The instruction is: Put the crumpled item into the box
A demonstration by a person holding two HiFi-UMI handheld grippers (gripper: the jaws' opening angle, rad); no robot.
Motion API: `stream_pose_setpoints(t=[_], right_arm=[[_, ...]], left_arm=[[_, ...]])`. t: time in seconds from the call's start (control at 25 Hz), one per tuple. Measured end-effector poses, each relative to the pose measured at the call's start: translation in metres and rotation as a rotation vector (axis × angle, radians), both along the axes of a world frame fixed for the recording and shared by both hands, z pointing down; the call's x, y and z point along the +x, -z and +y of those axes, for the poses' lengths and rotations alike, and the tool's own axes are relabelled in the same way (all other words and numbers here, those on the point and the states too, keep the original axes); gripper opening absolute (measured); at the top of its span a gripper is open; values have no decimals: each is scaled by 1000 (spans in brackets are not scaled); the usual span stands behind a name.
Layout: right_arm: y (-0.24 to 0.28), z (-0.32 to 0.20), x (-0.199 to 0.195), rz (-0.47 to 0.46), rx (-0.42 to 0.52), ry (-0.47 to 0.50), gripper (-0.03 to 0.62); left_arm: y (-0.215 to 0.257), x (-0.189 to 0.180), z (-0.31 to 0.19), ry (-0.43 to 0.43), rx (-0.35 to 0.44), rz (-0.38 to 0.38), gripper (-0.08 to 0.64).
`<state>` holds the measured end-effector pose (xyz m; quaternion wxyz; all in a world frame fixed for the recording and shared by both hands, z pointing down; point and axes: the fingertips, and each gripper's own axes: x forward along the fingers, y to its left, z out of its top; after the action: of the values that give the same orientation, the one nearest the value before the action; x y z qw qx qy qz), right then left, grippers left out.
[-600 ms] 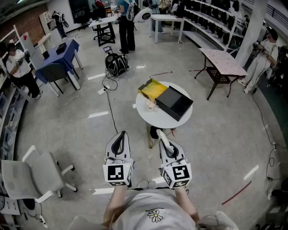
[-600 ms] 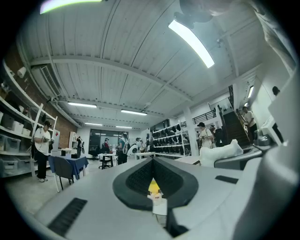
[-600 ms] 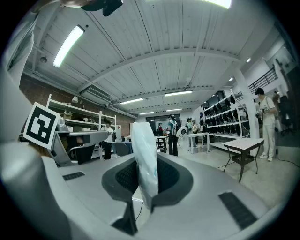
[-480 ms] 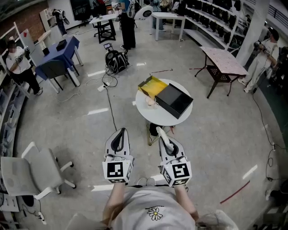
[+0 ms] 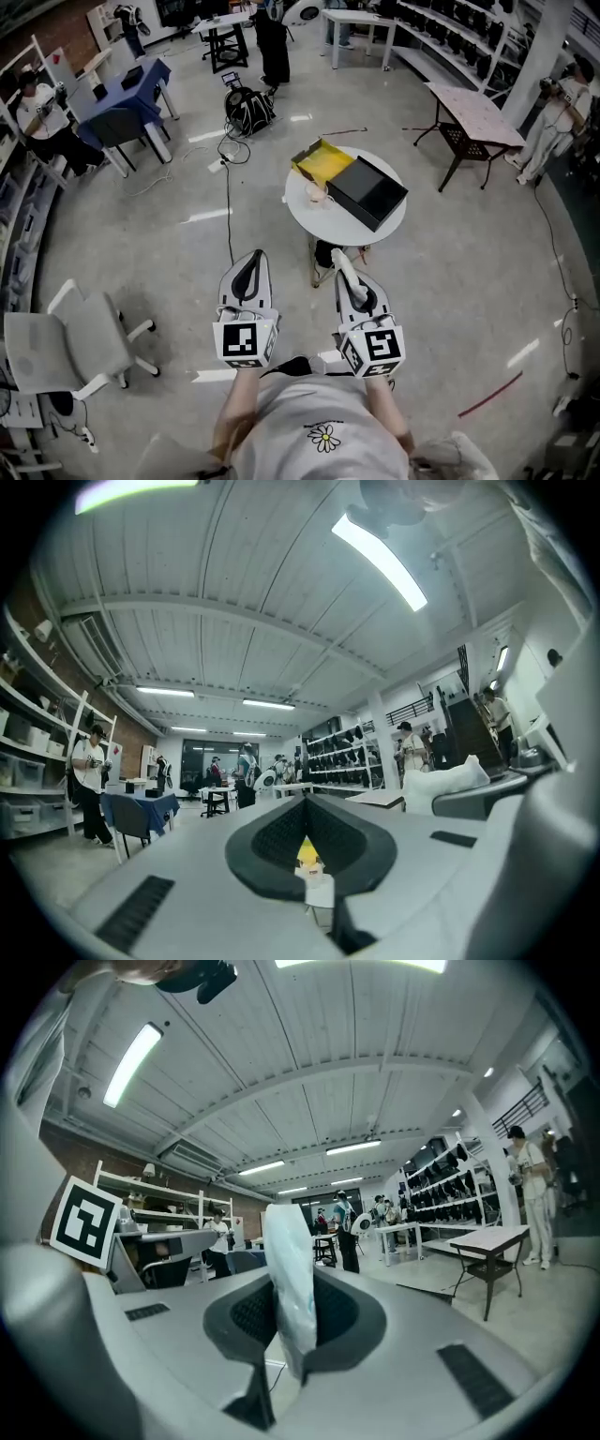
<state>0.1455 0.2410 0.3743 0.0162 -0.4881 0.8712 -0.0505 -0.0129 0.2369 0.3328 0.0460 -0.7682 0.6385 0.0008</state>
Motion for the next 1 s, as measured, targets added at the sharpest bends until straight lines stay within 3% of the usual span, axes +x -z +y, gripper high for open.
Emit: stream_pose_setpoints(t=[0.48, 1.0], right_arm=[[-13, -18, -1, -3, 9, 42, 46], [-5, -140, -26, 48, 35, -17, 46]], left_arm=[[-10, -12, -20, 44, 20, 28, 0], [-11, -36, -152, -15, 20, 59, 0]])
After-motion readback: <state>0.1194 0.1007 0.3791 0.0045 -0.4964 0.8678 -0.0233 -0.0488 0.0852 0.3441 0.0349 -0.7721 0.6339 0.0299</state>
